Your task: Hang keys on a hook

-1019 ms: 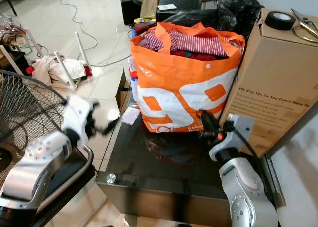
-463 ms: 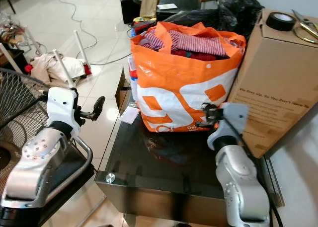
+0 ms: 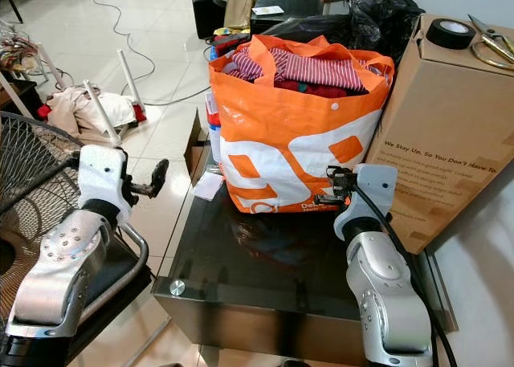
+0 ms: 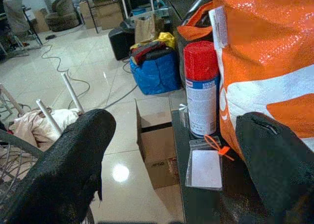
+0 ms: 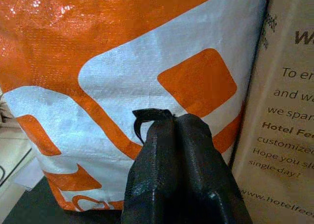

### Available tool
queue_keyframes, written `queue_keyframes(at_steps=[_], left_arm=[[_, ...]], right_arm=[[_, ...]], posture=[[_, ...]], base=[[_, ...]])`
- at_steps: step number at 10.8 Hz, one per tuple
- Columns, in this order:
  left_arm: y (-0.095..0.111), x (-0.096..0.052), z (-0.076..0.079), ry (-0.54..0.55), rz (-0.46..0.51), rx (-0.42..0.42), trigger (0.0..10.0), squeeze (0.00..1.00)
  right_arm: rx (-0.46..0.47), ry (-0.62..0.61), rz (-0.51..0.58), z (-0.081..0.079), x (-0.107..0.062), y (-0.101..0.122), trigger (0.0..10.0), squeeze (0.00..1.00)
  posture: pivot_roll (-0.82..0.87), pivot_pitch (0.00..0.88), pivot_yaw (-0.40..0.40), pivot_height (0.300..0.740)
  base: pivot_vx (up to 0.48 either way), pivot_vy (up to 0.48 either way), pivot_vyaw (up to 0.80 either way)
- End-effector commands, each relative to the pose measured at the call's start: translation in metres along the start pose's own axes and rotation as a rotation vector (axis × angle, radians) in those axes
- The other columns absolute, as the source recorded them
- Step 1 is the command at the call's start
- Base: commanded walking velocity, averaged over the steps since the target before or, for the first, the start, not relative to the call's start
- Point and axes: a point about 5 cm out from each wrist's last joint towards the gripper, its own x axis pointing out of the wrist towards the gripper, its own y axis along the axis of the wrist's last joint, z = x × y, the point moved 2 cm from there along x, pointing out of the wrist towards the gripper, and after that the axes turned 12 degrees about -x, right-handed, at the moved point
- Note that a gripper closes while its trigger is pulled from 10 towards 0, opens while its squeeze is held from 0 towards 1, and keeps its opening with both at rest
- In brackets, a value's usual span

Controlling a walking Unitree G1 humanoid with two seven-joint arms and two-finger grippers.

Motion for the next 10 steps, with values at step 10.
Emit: queue_keyframes(at_steps=[10], left_arm=[[0.0000, 0.0016, 0.0012, -0.009, 0.002, -0.002, 10.0, 0.00]], right_arm=[[0.012, 0.000, -0.029, -0.0019, 0.0022, -0.0044, 10.0, 0.00]], posture=[[-0.07, 0.000, 0.032, 0.740]], base=[[-0.125, 0.000, 0.00]])
